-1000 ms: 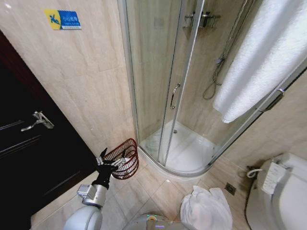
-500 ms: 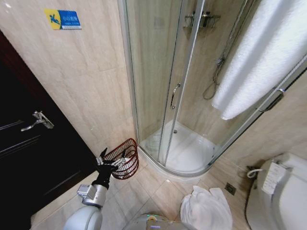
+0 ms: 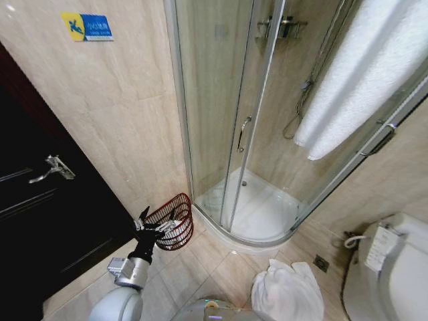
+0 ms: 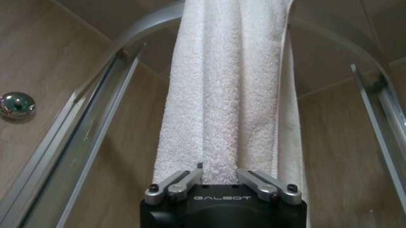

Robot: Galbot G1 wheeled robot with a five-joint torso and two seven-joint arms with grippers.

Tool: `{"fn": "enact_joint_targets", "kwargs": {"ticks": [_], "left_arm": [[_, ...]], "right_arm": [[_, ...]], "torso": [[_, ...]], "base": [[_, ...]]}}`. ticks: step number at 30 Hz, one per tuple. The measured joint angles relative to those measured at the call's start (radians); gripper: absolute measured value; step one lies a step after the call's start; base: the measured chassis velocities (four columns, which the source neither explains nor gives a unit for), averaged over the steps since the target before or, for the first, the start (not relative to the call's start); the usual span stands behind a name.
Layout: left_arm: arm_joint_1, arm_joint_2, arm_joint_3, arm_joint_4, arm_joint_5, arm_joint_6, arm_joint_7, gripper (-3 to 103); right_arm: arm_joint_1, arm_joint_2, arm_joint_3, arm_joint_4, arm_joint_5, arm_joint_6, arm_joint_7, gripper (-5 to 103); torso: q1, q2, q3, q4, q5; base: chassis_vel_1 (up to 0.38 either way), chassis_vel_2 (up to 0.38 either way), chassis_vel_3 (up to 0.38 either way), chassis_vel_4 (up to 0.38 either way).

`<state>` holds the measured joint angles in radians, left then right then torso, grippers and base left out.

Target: Discard the used towel into the hamper.

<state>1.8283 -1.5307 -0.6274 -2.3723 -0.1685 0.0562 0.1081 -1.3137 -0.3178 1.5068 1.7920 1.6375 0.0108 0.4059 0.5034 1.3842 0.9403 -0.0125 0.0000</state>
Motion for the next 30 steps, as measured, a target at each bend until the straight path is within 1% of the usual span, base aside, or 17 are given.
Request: {"fn": "enact_joint_targets", "kwargs": {"ticks": [1,2,7,12,13,14,18,19,22,23,26,27,30], "left_arm": [[0.000,0.000,0.000,0.000,0.000,0.000,0.000,100],[0.000,0.000,0.000,0.000,0.000,0.000,0.000,100],[0.000,0.000,0.000,0.000,0.000,0.000,0.000,100],[0.000,0.000,0.000,0.000,0.000,0.000,0.000,100],[0.000,0.000,0.000,0.000,0.000,0.000,0.000,100],[0.000,0.000,0.000,0.000,0.000,0.000,0.000,100],[0.000,0.000,0.000,0.000,0.000,0.000,0.000,100],[0.000,0.000,0.000,0.000,0.000,0.000,0.000,100],[0.000,0.000,0.000,0.000,0.000,0.000,0.000,100],[0.000,0.000,0.000,0.000,0.000,0.000,0.000,100],[0.000,0.000,0.000,0.000,0.000,0.000,0.000,100],[0.000,0.000,0.000,0.000,0.000,0.000,0.000,100],[0.000,0.000,0.000,0.000,0.000,0.000,0.000,100]], "right_arm": [[0.003,0.002,-0.003,0.000,0.000,-0.001,-0.001,5],[0.006,0.004,-0.005,0.001,0.000,-0.001,-0.003,5],[0.018,0.010,-0.012,0.005,0.000,-0.001,-0.008,5],[0.042,0.040,-0.023,0.039,0.000,-0.003,-0.016,5],[0.057,0.066,-0.029,0.069,-0.001,-0.011,-0.019,5],[0.057,0.066,-0.029,0.069,-0.001,-0.011,-0.019,5],[0.094,0.150,-0.038,0.180,-0.008,-0.043,-0.013,5],[0.094,0.150,-0.038,0.180,-0.008,-0.043,-0.013,5],[0.113,0.218,-0.039,0.268,-0.014,-0.066,0.001,5],[0.113,0.218,-0.039,0.268,-0.014,-0.066,0.001,5],[0.117,0.295,-0.036,0.351,-0.039,-0.086,0.016,5],[0.117,0.295,-0.036,0.351,-0.039,-0.086,0.016,5],[0.109,0.384,-0.035,0.441,-0.085,-0.094,0.025,5]], "torso": [[0.000,0.000,0.000,0.0000,0.0001],[0.000,0.000,0.000,0.0000,0.0001],[0.000,0.000,0.000,0.0001,0.0000],[0.000,0.000,0.000,0.0000,-0.0001],[0.000,0.000,0.000,0.0000,-0.0001],[0.000,0.000,0.000,0.0000,-0.0001],[0.000,0.000,0.000,0.0000,0.0000],[0.000,0.000,0.000,0.0000,0.0000],[0.000,0.000,0.000,-0.0001,-0.0003],[0.000,0.000,0.000,-0.0001,-0.0003],[0.000,0.000,0.000,0.0002,0.0000],[0.000,0.000,0.000,0.0002,0.0000],[0.000,0.000,0.000,-0.0001,0.0001]], "base": [[0.000,0.000,0.000,0.000],[0.000,0.000,0.000,0.000],[0.000,0.000,0.000,0.000],[0.000,0.000,0.000,0.000],[0.000,0.000,0.000,0.000],[0.000,0.000,0.000,0.000],[0.000,0.000,0.000,0.000],[0.000,0.000,0.000,0.000],[0.000,0.000,0.000,0.000],[0.000,0.000,0.000,0.000],[0.000,0.000,0.000,0.000],[0.000,0.000,0.000,0.000],[0.000,0.000,0.000,0.000]]}}
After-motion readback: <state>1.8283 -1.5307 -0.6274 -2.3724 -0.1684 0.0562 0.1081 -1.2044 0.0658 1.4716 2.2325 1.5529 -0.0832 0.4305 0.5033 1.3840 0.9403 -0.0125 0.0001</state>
